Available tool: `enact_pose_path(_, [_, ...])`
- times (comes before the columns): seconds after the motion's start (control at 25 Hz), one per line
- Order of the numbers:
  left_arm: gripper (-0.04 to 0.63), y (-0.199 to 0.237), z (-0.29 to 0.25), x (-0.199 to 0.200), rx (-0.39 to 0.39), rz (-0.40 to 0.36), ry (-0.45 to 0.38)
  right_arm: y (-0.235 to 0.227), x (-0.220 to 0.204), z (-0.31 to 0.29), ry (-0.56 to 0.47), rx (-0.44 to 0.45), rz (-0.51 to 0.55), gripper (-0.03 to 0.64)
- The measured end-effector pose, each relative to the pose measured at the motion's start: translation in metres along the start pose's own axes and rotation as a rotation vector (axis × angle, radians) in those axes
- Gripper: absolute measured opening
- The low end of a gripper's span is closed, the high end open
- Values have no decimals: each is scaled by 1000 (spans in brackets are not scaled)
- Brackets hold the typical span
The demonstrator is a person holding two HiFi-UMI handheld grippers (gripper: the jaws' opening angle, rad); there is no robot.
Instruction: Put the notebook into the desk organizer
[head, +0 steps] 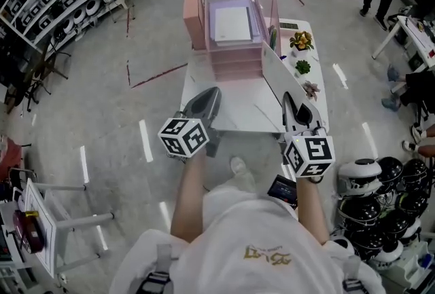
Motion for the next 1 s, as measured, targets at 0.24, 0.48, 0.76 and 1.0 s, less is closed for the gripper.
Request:
enact_pose_path(0.24, [15, 41, -72, 21, -13, -15, 6, -21, 7, -79, -26, 8, 14, 20])
enact_pose_path(0.48, [15, 74, -125, 27, -24, -24, 25, -36, 3, -136, -33, 12, 16, 20])
enact_pose_path(0.76, [15, 106, -153, 33, -14, -34, 29, -45, -13, -183, -14, 8, 49, 20])
enact_pose_path(1.0, [15, 123, -165, 42, -18, -43, 30, -45, -21, -212, 6, 7, 78, 20])
Point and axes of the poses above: the fingertips, and each gripper's own axes: z backward along the fingers, y to its left, x out of its top, the point moved 10 cm from there along z, backward along the fingers, and after that the axes turned 12 degrees about -y, right-handed, at the moved point
